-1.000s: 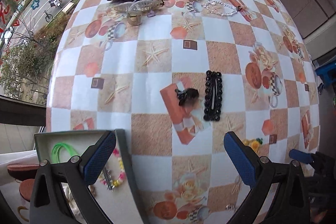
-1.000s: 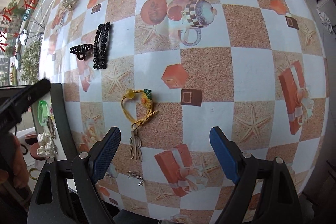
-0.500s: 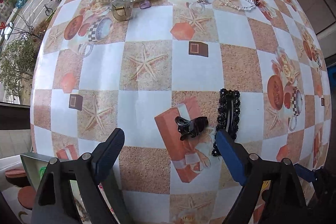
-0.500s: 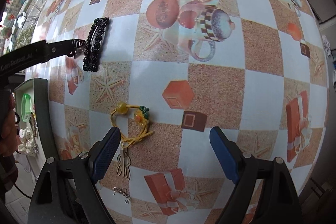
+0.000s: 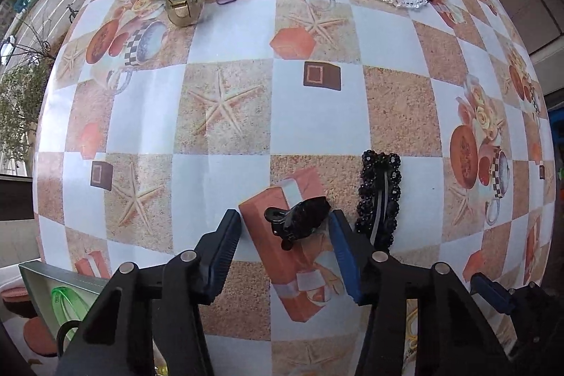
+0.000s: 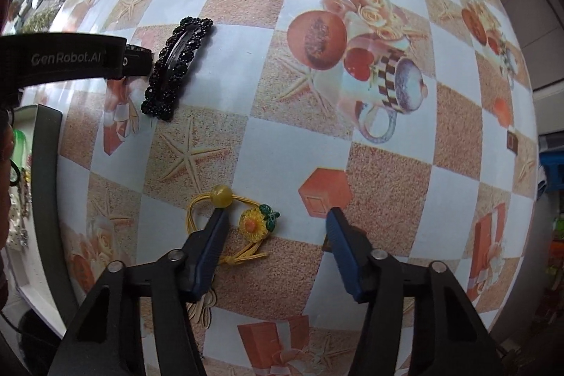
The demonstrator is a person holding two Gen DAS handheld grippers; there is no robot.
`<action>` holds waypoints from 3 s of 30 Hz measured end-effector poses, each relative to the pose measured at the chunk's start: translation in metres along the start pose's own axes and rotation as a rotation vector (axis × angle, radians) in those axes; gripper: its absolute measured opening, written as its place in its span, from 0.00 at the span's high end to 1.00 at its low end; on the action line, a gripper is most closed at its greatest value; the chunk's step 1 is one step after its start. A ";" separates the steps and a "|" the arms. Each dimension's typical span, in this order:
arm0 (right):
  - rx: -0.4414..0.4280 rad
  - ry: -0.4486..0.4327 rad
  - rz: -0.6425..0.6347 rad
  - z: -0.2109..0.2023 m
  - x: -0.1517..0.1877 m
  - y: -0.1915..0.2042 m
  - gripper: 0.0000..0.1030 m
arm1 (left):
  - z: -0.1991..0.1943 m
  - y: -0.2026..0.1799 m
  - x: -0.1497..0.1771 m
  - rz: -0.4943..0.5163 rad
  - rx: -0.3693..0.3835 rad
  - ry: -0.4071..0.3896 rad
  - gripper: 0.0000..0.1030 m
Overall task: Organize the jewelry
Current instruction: 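Close the left tool on the black claw clip while the right tool grasps the yellow flower hair tie, then carry the claw clip and yellow hair tie into the white tray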
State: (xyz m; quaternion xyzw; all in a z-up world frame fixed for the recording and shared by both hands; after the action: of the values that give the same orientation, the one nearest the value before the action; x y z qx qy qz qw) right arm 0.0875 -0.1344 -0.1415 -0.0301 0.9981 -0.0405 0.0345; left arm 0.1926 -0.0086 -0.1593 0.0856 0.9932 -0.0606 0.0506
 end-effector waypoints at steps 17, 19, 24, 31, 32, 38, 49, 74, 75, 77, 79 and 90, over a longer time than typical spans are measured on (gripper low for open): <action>-0.125 -0.009 0.055 -0.008 0.000 -0.001 0.88 | -0.036 -0.004 0.012 0.006 0.048 -0.062 0.72; -0.152 -0.007 0.078 -0.012 0.001 -0.011 0.88 | -0.042 -0.004 0.016 0.014 0.052 -0.069 0.72; -0.212 0.004 0.135 -0.016 0.004 -0.026 0.88 | -0.056 -0.004 0.033 0.030 0.064 -0.080 0.72; -0.250 0.014 0.172 -0.028 0.022 -0.045 0.88 | -0.074 -0.001 0.061 0.036 0.074 -0.094 0.72; -0.255 0.016 0.179 -0.030 0.024 -0.047 0.88 | -0.077 -0.001 0.066 0.038 0.076 -0.095 0.72; -0.271 0.004 0.181 -0.049 0.032 -0.054 0.88 | -0.095 0.006 0.090 0.028 0.091 -0.112 0.72; -0.277 -0.016 0.163 -0.074 0.026 -0.039 0.88 | -0.117 0.036 0.131 -0.027 0.096 -0.120 0.72; -0.326 -0.080 -0.116 -0.125 -0.013 0.097 0.88 | -0.146 0.135 0.201 -0.231 0.071 -0.166 0.72; -0.329 -0.078 -0.129 -0.125 -0.013 0.103 0.88 | -0.146 0.141 0.206 -0.243 0.067 -0.165 0.72; -0.337 -0.072 -0.156 -0.125 -0.013 0.117 0.88 | -0.146 0.150 0.216 -0.267 0.057 -0.161 0.72; -0.344 -0.064 -0.185 -0.124 -0.012 0.131 0.88 | -0.145 0.161 0.227 -0.295 0.053 -0.151 0.72; -0.376 0.001 -0.327 -0.112 0.002 0.204 0.88 | -0.130 0.195 0.275 -0.404 0.037 -0.099 0.72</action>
State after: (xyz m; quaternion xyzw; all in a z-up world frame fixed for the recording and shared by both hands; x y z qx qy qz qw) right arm 0.0656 0.0777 -0.0474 -0.1973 0.9700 0.1409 0.0208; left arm -0.0540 0.2441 -0.0829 -0.1175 0.9852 -0.0919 0.0844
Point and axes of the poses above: each gripper's, at about its wrist camera, not at the fingertips, and z roughly the way its jaws point, y to its left, x to its underside, the point moved 1 cm from there along z, roughly the way its jaws point, and after that the axes turned 3 degrees about x, right-handed, at the moved point
